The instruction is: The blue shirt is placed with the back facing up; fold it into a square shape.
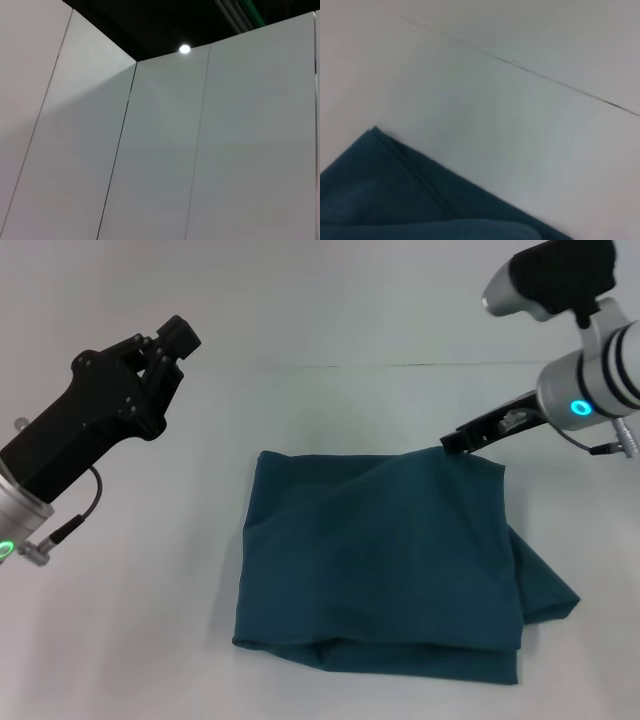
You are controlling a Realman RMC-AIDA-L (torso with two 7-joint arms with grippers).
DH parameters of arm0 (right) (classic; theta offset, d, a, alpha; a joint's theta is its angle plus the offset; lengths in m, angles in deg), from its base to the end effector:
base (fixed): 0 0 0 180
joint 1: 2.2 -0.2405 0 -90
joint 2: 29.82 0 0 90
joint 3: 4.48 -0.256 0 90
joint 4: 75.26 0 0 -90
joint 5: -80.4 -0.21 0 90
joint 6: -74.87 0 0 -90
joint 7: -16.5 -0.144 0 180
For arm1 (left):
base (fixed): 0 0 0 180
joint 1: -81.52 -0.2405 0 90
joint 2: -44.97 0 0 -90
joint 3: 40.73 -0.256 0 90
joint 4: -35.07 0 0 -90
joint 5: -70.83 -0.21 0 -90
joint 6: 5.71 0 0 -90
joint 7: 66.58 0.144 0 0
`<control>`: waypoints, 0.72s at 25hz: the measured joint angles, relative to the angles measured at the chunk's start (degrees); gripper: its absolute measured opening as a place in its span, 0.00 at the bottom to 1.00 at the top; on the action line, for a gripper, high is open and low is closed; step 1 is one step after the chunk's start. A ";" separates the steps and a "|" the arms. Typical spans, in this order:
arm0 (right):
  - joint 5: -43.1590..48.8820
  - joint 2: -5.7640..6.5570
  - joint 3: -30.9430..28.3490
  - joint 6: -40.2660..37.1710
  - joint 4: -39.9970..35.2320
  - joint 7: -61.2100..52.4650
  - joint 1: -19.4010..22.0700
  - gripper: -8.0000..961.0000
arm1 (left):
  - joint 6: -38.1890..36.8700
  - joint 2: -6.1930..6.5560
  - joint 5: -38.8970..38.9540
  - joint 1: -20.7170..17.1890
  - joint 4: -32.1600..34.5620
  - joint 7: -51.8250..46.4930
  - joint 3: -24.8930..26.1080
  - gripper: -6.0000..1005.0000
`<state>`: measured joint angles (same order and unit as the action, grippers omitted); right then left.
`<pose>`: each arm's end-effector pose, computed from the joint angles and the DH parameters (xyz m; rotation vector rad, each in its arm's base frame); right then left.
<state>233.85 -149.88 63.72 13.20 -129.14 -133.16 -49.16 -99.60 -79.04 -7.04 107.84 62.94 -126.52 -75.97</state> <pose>0.1817 0.4404 -0.0105 -2.3040 0.9943 -0.1860 -0.2382 0.3233 0.0205 -2.0820 -0.4133 -1.3948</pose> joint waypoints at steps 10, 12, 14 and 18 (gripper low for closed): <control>-6.11 -0.21 1.32 -8.68 -16.50 -8.04 11.87 0.45 | -0.08 0.00 0.00 -0.14 0.00 0.31 -0.16 0.04; -9.51 -0.06 0.70 -9.50 -18.89 -8.81 14.51 0.45 | -0.08 0.00 -0.03 -0.13 0.00 0.38 -0.23 0.04; -12.90 0.04 -0.36 -9.88 -20.94 -9.33 17.22 0.45 | -0.14 0.00 -0.18 -0.13 0.00 0.43 -0.27 0.04; -15.98 0.09 -2.50 -11.03 -22.71 -9.56 20.44 0.45 | -0.65 0.00 -0.35 -0.19 0.00 0.57 -0.27 0.04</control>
<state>217.86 -149.79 61.22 2.16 -151.85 -142.72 -28.73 -100.24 -79.04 -7.39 107.65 62.93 -125.95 -76.24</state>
